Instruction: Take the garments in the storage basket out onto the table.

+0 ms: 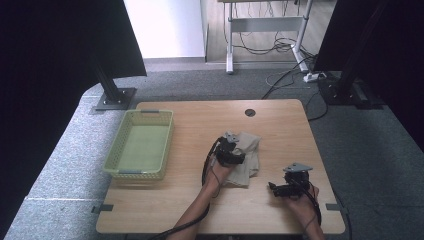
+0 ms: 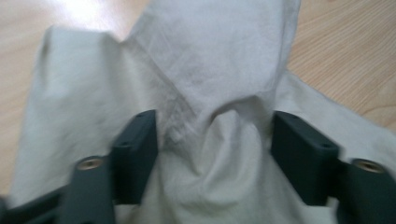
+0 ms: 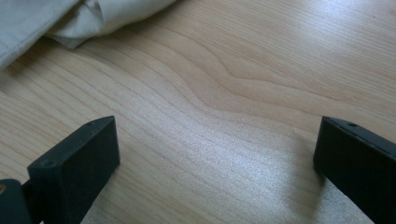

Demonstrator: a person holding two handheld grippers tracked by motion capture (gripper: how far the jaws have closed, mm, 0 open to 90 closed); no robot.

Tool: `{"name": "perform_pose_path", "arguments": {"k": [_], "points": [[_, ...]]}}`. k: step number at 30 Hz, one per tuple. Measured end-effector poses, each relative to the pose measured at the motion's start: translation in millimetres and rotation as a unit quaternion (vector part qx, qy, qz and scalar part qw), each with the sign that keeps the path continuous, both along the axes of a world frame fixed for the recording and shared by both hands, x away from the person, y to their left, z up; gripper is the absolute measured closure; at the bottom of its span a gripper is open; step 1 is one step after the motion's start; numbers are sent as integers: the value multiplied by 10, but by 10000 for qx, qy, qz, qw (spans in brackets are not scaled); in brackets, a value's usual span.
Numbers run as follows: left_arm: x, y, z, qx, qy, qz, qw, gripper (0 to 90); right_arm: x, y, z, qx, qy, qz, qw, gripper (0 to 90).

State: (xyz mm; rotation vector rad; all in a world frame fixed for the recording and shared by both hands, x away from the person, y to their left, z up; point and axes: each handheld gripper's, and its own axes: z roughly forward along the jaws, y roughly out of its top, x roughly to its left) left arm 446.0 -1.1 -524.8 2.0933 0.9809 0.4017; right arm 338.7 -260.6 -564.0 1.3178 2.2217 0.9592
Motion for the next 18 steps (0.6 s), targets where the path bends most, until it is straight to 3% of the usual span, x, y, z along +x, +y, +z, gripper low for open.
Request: {"name": "perform_pose_path", "arguments": {"k": [1, 2, 18], "points": [[-6, 18, 36, -46, -20, -10, 10000, 201, 0, 0, 0, 0, 0, 0, 10000, 0], [-6, 18, 36, -46, -20, -10, 10000, 192, 0, 0, 0, 0, 0, 0, 10000, 0], [-135, 199, 287, -163, -110, -176, 9997, 117, 1, -1, 0, -2, -6, 3, 10000, 0]]}}
